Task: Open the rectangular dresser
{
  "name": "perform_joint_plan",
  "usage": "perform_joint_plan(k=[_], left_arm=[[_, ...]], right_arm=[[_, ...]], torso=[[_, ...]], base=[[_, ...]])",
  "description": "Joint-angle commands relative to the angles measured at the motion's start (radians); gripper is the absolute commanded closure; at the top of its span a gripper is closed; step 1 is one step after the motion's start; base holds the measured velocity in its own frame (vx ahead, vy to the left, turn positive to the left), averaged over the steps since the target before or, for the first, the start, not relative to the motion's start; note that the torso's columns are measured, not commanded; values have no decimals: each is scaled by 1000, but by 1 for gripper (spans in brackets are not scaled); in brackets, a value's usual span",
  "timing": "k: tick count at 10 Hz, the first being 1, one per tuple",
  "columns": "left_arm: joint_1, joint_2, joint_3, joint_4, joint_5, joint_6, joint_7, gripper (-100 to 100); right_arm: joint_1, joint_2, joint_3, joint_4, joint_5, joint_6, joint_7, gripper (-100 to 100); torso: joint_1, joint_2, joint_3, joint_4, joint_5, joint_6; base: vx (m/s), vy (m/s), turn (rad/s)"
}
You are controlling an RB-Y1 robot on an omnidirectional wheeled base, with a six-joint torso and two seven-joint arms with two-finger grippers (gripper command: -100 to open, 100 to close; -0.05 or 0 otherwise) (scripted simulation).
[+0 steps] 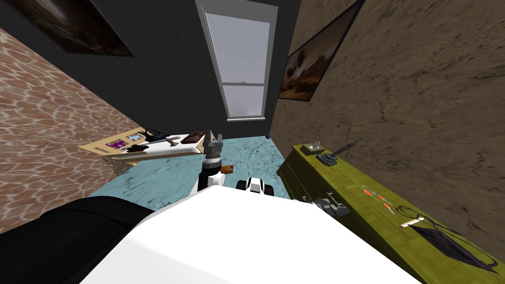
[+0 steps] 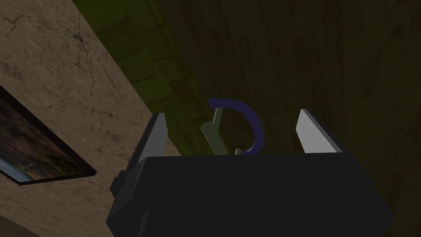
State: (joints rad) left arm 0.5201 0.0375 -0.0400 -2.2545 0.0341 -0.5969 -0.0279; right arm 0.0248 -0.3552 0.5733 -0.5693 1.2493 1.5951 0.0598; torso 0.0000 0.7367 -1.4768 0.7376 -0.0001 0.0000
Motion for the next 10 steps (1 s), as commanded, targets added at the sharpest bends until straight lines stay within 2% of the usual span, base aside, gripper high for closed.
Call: perform_joint_plan(k=[1, 2, 7, 10], left_arm=[[0, 0, 0, 0, 0, 0, 0, 0], [0, 0, 0, 0, 0, 0, 0, 0], [0, 0, 0, 0, 0, 0, 0, 0], [0, 0, 0, 0, 0, 0, 0, 0]], right_arm=[[33, 42, 16, -4, 19, 49, -17, 100], [20, 27, 9, 5, 16, 44, -12, 100], [-14, -5, 1, -22, 1, -1, 35, 100], [-17, -1, 1, -10, 0, 0, 29, 100]], torso=[[0, 0, 0, 0, 0, 0], [-6, -4, 1, -3, -10, -2], [-3, -1, 2, -1, -6, -4], [-9, -5, -2, -1, -3, -1]], base=[[49, -18, -40], [15, 5, -19], [-78, 150, -6], [-39, 64, 3]])
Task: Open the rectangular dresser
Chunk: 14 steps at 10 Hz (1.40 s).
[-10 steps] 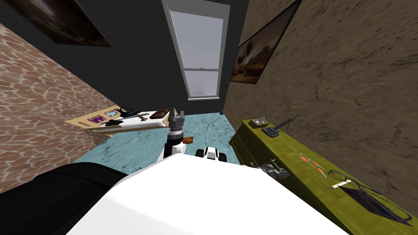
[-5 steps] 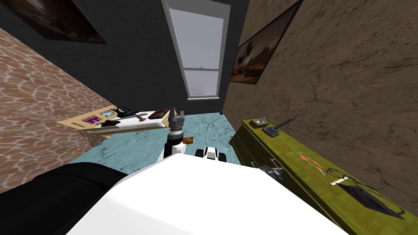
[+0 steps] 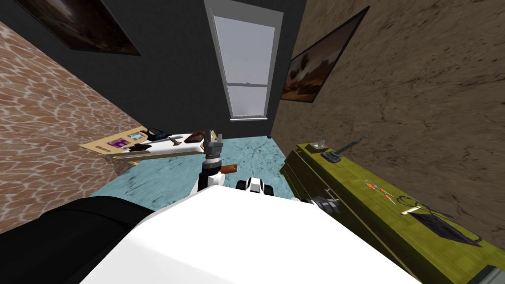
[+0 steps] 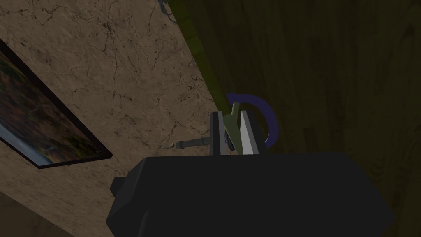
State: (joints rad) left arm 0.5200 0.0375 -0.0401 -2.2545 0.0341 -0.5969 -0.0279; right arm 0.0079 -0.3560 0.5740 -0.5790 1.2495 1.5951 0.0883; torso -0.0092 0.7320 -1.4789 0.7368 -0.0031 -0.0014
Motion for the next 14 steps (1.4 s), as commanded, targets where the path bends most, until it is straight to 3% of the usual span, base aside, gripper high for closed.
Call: perform_joint_plan(k=[1, 3, 6, 7, 9, 11, 12, 14], left_arm=[[0, 0, 0, 0, 0, 0, 0, 0], [0, 0, 0, 0, 0, 0, 0, 0], [0, 0, 0, 0, 0, 0, 0, 0], [0, 0, 0, 0, 0, 0, 0, 0], [0, 0, 0, 0, 0, 0, 0, 0], [0, 0, 0, 0, 0, 0, 0, 0], [0, 0, 0, 0, 0, 0, 0, 0], [0, 0, 0, 0, 0, 0, 0, 0]], right_arm=[[7, -9, -15, 1, -15, -3, -1, 100], [14, -17, -29, 4, -30, -7, -5, 100], [14, -21, -41, 27, -40, -8, -16, 100], [-9, -63, -55, 27, -57, -52, 4, -100], [-21, -85, -61, 1, -65, -73, 15, -100], [-21, -85, -61, 27, -65, -73, 15, -100], [-44, -127, -74, 26, -80, -116, 37, -100], [-44, -127, -74, 26, -80, -116, 37, -100]], torso=[[1, 1, 0, 0, 0, 1], [11, 4, 4, 0, -3, -3], [6, 1, 2, 0, -1, -2], [2, 1, 1, 0, 1, 0], [10, 8, 4, 2, 4, 1], [6, 4, 2, 1, 2, 1], [5, 4, 1, 0, 2, 2], [11, 8, 4, 2, 4, 2]], base=[[-51, 99, 212], [-88, 184, 154], [-57, 160, 106], [-66, 103, 15], [-70, 107, 10], [-13, 13, 5], [-42, 53, 21], [-46, 61, -3]])
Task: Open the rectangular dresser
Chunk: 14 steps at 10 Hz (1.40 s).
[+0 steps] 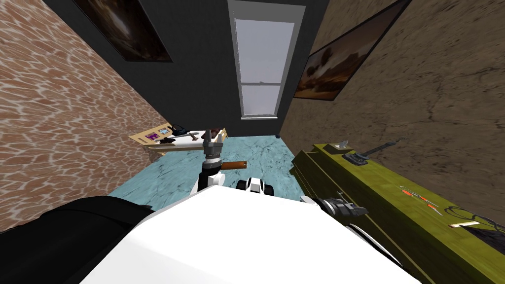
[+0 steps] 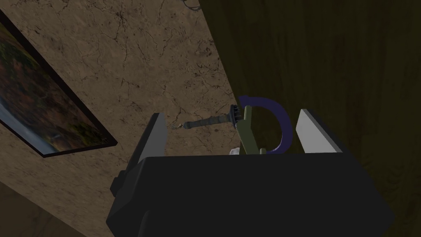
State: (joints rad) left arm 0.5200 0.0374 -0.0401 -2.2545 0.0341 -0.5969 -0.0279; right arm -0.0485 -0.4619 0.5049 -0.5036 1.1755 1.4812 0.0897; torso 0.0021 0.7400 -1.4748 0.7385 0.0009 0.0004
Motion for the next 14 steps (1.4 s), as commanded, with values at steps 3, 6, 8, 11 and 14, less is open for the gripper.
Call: perform_joint_plan(k=[3, 6, 8, 11, 14], left_arm=[[0, 0, 0, 0, 0, 0, 0, 0], [0, 0, 0, 0, 0, 0, 0, 0], [0, 0, 0, 0, 0, 0, 0, 0], [0, 0, 0, 0, 0, 0, 0, 0], [0, 0, 0, 0, 0, 0, 0, 0]], right_arm=[[-12, -64, -19, -51, -21, -45, 58, -100], [-36, -107, -32, -40, -37, -87, 80, -100], [-37, -102, -30, -41, -36, -92, 75, -100], [-37, -100, -30, -44, -37, -93, 77, 0], [-36, -99, -29, -44, -37, -94, 77, 0]], torso=[[0, -1, -1, 0, 0, -1], [-2, -2, -1, -1, -1, -1], [-1, -1, -2, 0, 2, 1], [-1, -2, -1, 0, 0, 0], [-1, -2, -1, 0, 0, 0]], base=[[-40, 61, 11], [-45, 78, 11], [-12, 16, -1], [0, 0, 0], [0, 0, 0]])
